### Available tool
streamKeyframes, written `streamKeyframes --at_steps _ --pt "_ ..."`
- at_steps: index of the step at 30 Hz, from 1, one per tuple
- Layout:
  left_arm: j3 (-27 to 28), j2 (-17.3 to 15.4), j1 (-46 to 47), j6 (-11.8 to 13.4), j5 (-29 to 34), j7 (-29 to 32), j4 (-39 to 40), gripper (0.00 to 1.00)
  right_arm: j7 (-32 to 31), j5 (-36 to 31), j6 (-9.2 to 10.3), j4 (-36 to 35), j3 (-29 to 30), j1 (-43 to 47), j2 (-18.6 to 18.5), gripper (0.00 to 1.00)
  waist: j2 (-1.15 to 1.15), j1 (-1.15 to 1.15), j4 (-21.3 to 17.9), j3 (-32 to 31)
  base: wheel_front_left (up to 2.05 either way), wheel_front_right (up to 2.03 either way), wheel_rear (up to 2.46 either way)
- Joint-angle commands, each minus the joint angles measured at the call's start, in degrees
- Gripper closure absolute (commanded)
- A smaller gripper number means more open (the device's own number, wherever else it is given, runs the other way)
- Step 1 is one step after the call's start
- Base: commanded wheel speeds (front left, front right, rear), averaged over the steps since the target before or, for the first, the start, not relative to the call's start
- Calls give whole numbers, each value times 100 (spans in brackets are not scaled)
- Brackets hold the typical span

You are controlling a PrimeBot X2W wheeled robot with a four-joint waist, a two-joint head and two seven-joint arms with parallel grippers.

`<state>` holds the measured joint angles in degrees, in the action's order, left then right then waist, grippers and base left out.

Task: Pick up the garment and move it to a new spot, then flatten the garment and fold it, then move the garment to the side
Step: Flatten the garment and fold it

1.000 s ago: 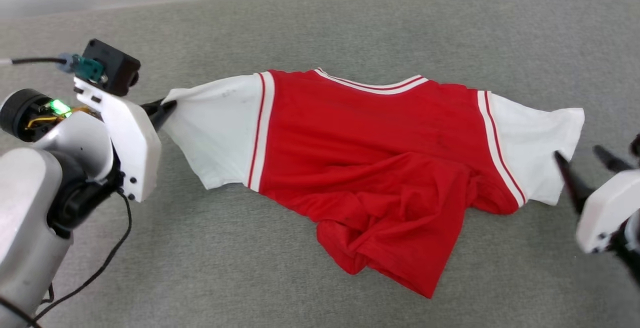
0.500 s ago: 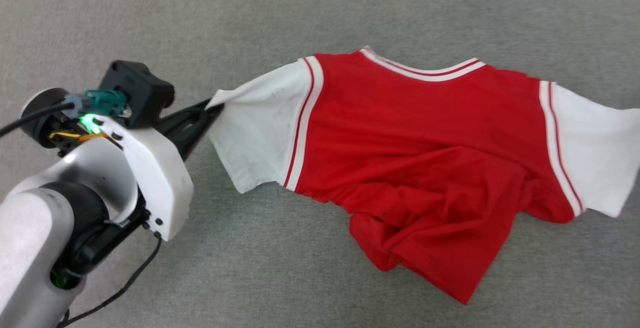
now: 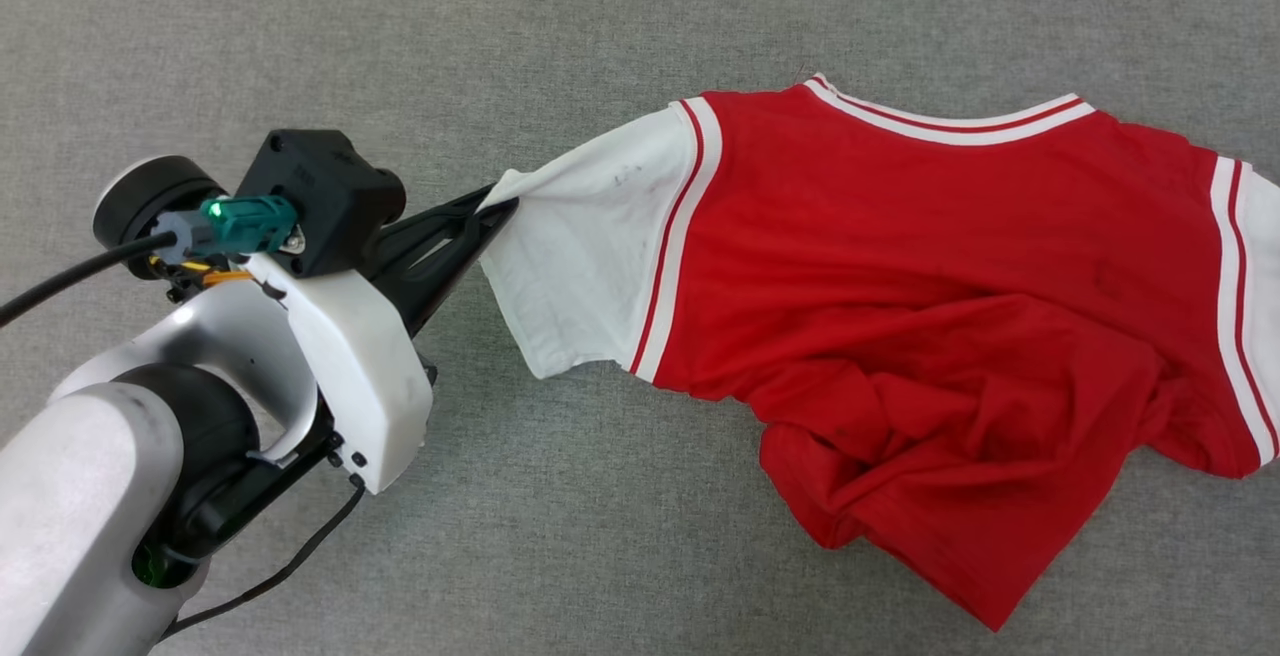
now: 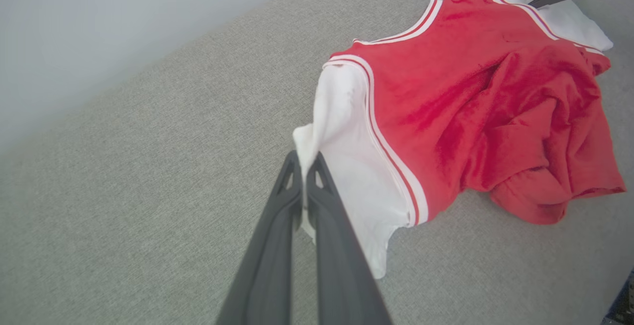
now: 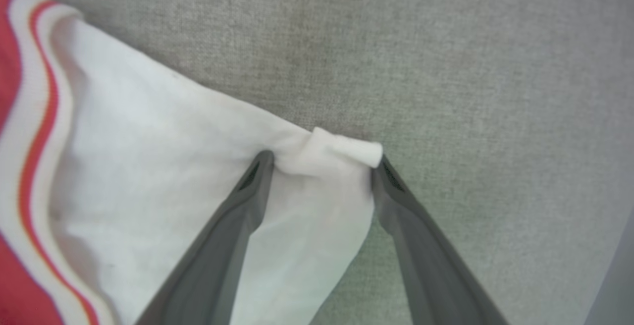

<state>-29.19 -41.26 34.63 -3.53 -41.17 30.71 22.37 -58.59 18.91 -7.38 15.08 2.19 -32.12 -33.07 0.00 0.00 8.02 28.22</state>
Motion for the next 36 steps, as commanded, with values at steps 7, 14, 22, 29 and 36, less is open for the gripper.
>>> streamKeyframes --at_steps 7,14,22,29,36 --pt "57 -52 -31 -9 11 -154 -228 100 162 269 -35 383 -388 501 273 100 0 0 -30 -93 0 0 0" --pt "195 -73 -160 99 47 -403 -542 100 940 331 -17 224 -346 95 16 100 0 0 -194 -533 0 0 0" --pt "486 -270 -351 278 94 -702 -690 100 1497 458 -9 -98 -442 -192 -195 100 0 0 -410 -1284 0 0 0" --pt "943 -542 -509 487 57 -977 -536 100 1881 627 -9 -529 -564 -498 -319 100 0 0 -585 -1902 0 0 0" --pt "1514 -805 -374 712 118 -1304 -276 100 2161 768 -9 -1001 -711 -839 -311 100 0 0 -716 -2291 0 0 0"
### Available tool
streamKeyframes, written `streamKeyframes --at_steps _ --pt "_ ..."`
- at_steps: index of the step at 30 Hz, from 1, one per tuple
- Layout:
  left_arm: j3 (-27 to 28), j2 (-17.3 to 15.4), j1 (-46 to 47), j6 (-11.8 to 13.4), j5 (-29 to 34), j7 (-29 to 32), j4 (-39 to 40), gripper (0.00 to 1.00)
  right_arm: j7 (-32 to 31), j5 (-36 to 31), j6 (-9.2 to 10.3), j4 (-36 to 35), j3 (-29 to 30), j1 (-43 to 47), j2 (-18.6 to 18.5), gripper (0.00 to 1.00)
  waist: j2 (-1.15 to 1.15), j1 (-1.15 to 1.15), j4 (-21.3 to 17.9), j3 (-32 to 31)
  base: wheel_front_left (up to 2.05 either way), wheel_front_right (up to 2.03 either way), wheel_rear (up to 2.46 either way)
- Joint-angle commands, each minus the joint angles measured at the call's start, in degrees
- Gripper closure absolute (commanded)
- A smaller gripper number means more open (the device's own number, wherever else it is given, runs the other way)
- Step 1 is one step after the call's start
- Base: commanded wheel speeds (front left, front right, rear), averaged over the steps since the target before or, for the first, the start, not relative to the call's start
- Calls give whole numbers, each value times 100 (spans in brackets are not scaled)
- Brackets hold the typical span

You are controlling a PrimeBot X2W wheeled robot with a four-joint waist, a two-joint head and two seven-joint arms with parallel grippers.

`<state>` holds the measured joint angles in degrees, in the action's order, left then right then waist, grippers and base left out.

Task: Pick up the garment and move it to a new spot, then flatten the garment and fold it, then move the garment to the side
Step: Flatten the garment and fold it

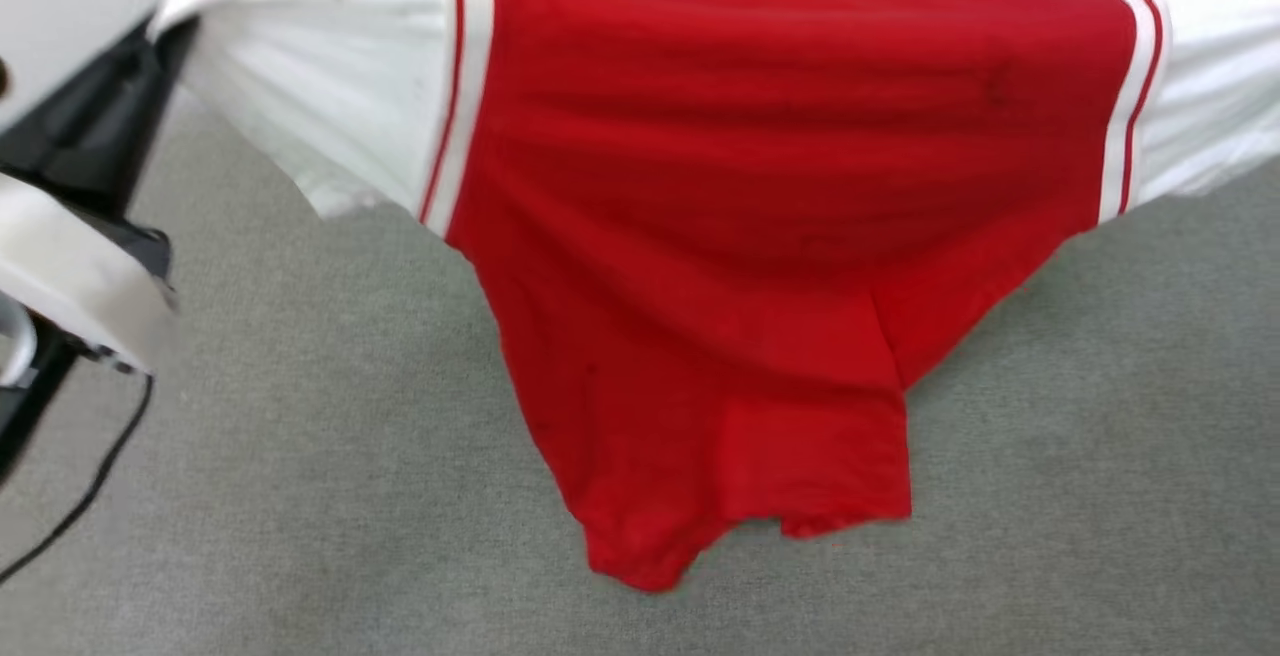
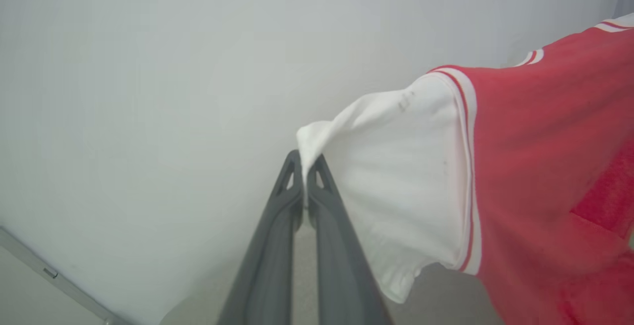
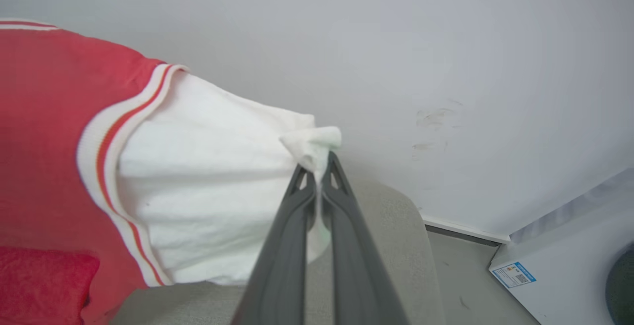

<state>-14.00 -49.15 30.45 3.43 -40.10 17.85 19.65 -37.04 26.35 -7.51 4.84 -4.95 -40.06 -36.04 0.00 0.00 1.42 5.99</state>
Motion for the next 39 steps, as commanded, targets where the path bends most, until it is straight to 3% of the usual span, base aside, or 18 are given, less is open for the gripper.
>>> streamKeyframes --at_steps 1,9,19,28,39 --pt "86 -43 64 41 -4 -50 37 100 48 43 4 -47 -14 -104 -21 100 0 0 -72 -109 0 0 0" --pt "685 -273 287 219 -74 -226 329 100 331 155 4 -528 -64 -435 -48 100 0 0 -171 -311 0 0 0" --pt "1185 -395 543 390 0 -504 419 100 618 139 4 -878 136 -851 221 100 0 0 -222 -223 0 0 0" --pt "1043 -349 1448 108 -61 -631 -30 100 896 -110 4 -788 299 -1395 394 100 0 0 -185 591 0 0 0" --pt "410 149 3915 -459 203 -936 -1739 100 1539 -658 4 263 306 -3490 694 100 0 0 -135 2073 0 0 0"
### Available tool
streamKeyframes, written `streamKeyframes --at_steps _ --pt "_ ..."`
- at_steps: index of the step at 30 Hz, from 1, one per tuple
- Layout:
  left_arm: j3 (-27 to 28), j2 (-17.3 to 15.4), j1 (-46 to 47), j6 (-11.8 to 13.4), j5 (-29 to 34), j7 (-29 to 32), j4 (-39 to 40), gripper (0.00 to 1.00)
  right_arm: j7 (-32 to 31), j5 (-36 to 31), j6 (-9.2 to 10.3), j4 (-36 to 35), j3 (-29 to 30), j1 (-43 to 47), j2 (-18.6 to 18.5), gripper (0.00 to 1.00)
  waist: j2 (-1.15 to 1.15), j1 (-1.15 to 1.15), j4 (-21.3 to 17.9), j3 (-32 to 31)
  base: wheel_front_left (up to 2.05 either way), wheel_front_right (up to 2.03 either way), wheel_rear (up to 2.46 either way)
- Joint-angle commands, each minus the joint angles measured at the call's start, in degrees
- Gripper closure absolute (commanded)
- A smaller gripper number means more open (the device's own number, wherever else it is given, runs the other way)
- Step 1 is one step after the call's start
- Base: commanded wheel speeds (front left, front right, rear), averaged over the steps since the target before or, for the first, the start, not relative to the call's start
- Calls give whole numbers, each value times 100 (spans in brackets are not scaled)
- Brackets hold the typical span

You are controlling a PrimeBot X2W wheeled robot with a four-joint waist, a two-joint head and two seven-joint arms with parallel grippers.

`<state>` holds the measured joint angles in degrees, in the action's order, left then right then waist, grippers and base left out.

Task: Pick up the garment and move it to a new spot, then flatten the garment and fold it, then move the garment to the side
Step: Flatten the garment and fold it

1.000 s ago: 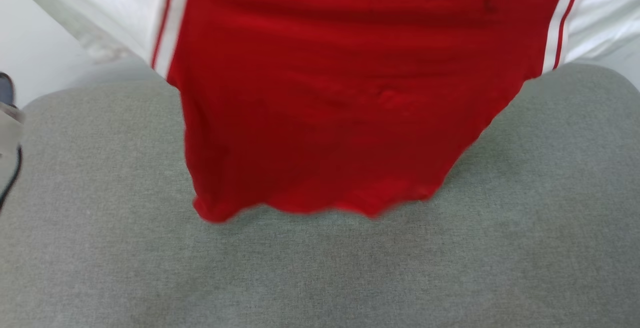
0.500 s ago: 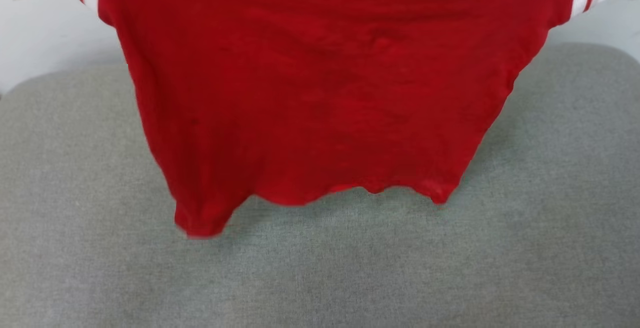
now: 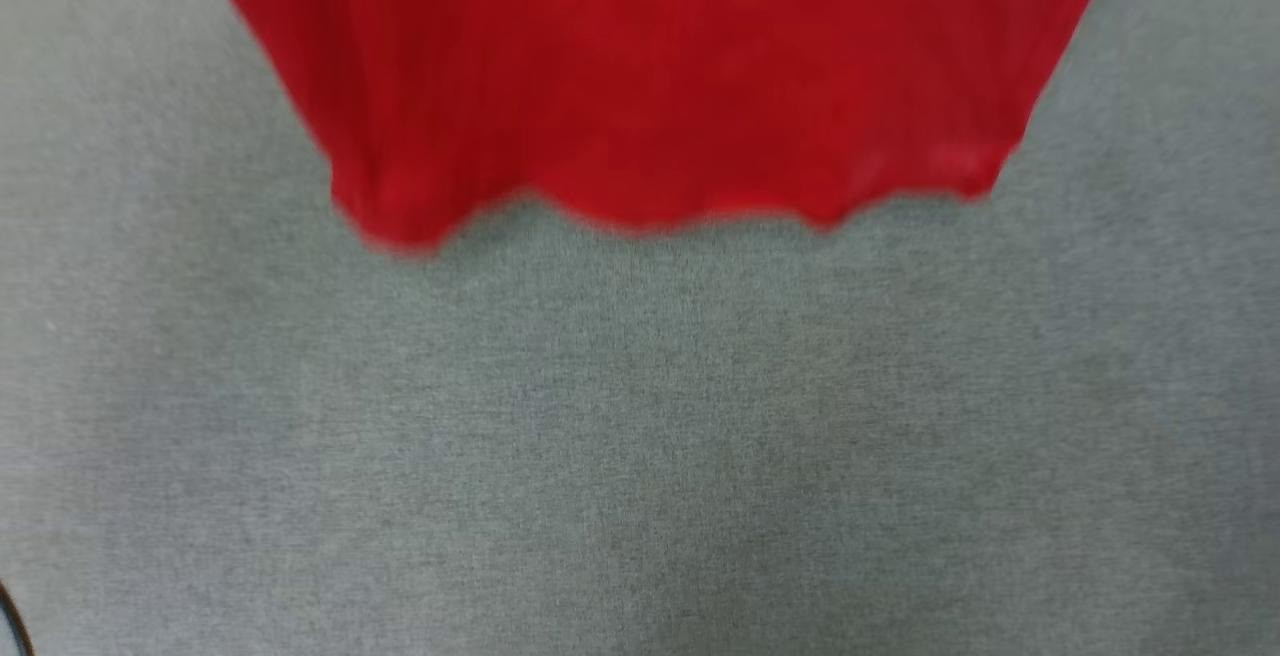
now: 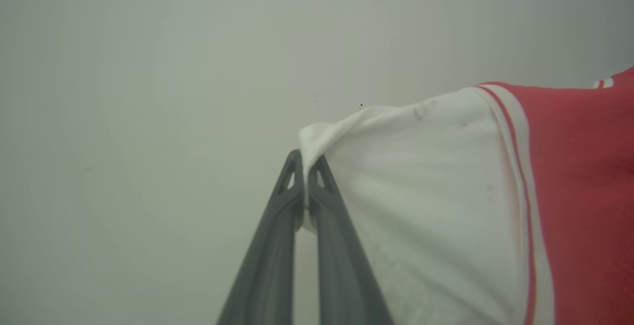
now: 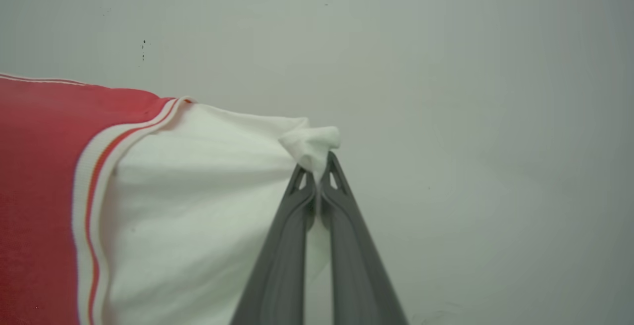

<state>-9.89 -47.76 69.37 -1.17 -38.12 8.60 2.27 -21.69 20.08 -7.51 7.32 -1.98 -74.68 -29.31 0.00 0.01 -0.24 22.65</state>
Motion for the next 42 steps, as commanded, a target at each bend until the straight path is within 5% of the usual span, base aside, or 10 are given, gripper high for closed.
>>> streamKeyframes --at_steps 1,11,21,32,42 --pt "-55 87 282 -36 73 -91 -207 100 100 -93 4 202 19 -258 63 100 0 -1 39 496 0 0 0" --pt "-273 855 2513 -213 390 -922 -2186 100 716 -751 7 2005 476 -2271 669 100 0 -1 198 1415 0 0 0" --pt "-639 1400 2911 -441 507 -1677 -3544 100 1371 -811 6 2919 228 -2424 800 100 0 -1 320 1794 0 0 0" --pt "-1350 2077 987 -606 440 -2327 -4233 100 1661 -4 3 3621 -291 -604 874 100 0 -1 461 1105 0 0 0" --pt "-1772 2174 -1814 -623 174 -2388 -3990 100 1419 1366 4 2885 -1221 2047 271 100 0 -1 416 -66 0 0 0"
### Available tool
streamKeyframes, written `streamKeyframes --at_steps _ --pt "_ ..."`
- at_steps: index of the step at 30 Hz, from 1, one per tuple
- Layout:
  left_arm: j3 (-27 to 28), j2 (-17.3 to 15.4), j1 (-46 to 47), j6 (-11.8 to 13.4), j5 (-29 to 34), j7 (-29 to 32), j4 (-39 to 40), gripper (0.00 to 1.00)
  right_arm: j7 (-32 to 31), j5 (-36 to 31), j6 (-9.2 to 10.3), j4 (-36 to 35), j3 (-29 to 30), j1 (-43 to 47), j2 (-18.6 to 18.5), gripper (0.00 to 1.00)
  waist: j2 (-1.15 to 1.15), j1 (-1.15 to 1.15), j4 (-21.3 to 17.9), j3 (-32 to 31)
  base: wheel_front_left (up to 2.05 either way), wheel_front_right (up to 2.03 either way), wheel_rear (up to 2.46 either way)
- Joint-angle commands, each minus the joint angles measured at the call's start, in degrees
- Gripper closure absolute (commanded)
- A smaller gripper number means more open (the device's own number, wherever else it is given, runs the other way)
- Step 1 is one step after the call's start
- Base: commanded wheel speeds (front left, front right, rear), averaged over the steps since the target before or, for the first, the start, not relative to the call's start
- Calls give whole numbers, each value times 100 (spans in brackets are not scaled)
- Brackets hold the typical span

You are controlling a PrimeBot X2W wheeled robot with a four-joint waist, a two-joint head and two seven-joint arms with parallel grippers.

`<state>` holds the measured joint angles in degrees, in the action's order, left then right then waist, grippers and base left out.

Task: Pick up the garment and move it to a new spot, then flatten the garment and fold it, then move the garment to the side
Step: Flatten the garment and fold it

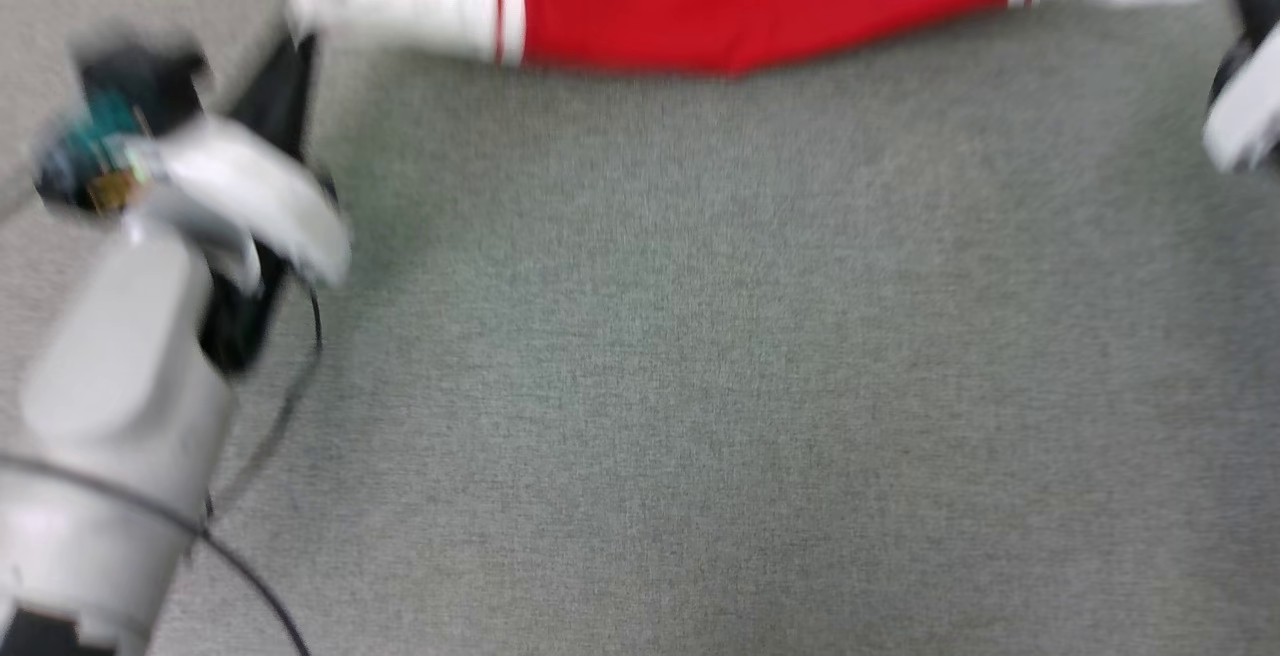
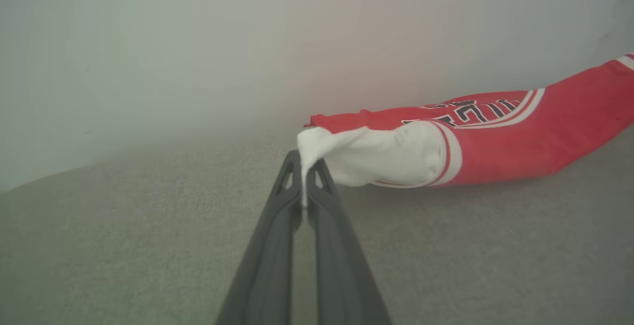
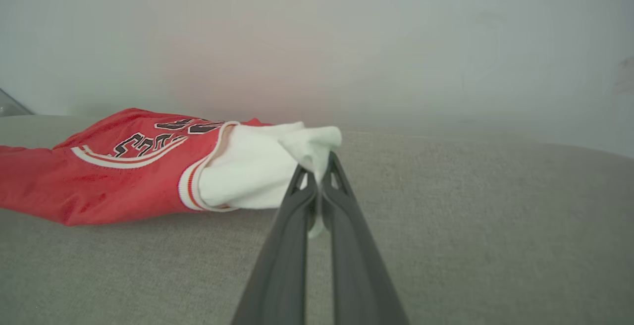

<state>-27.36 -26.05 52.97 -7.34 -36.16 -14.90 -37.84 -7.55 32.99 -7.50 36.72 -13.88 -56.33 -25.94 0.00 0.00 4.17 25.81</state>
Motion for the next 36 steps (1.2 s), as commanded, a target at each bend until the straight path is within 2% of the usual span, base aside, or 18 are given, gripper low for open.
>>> streamKeyframes --at_steps 1,7,11,16,21,25,33,36 --pt "-44 -21 -417 -5 -48 -39 58 100 -47 224 2 -214 -139 468 -142 100 0 0 -32 -483 0 0 0" --pt "-103 -198 -1830 76 -44 -34 425 100 -111 896 3 -1025 -558 2022 -764 100 0 0 -41 -1070 0 0 0" --pt "-105 -367 -2595 190 -152 9 671 100 -53 911 4 -1317 -801 2815 -1159 100 0 0 -83 -1335 0 0 0" --pt "-218 -541 -3416 324 -236 160 974 100 97 866 5 -1339 -947 3473 -1487 100 0 0 -109 -1589 0 0 0" --pt "-251 -582 -4080 517 -384 263 1365 100 209 896 6 -1390 -1081 4013 -1651 100 0 0 -135 -1841 0 0 0" --pt "-273 -737 -4649 661 -486 393 1730 100 157 1059 6 -1496 -1113 4426 -1714 100 0 0 -172 -2014 0 0 0" --pt "-180 -1064 -5690 992 -788 575 2641 100 -250 1498 6 -1769 -1169 5235 -1905 100 0 0 -229 -2248 0 0 0" --pt "-204 -1092 -5964 1103 -870 672 2928 100 -374 1636 6 -1863 -1093 5488 -1949 100 0 0 -240 -2271 0 0 0"
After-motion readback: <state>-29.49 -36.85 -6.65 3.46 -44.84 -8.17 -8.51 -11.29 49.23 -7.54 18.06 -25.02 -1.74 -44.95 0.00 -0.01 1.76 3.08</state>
